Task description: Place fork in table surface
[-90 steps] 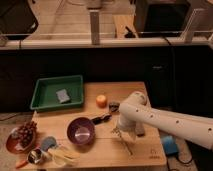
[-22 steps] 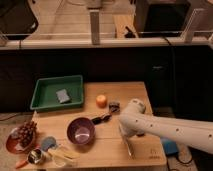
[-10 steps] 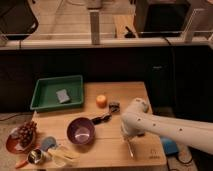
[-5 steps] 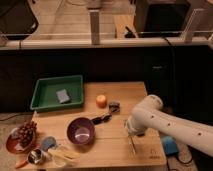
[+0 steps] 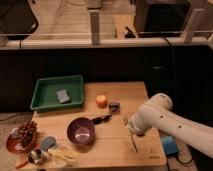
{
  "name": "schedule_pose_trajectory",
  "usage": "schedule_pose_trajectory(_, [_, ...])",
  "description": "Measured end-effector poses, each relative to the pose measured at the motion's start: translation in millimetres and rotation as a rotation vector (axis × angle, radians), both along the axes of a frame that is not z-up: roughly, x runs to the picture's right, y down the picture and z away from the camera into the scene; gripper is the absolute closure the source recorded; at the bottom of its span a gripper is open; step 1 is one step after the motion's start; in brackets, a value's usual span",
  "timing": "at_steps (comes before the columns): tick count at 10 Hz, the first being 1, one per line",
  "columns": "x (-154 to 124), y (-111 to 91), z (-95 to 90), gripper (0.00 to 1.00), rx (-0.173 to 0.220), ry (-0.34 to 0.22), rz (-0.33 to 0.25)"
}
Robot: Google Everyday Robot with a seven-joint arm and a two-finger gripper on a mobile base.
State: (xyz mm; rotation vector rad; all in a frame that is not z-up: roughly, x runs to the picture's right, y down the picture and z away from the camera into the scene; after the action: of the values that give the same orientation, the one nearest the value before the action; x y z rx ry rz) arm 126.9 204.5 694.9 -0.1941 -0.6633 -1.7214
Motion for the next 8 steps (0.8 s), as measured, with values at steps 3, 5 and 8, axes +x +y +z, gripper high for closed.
schedule_pose_trajectory(3, [-5.7, -4.3, -2.1, 1.00, 0.019, -0.021, 0.003])
schedule_pose_trajectory(5, [-10.5, -7.5, 13.8, 1.00, 0.010, -0.045, 0.004])
schedule_pose_trajectory(8, [-19.4, -4.0, 64.7, 1.00, -0.045, -0.079, 0.001])
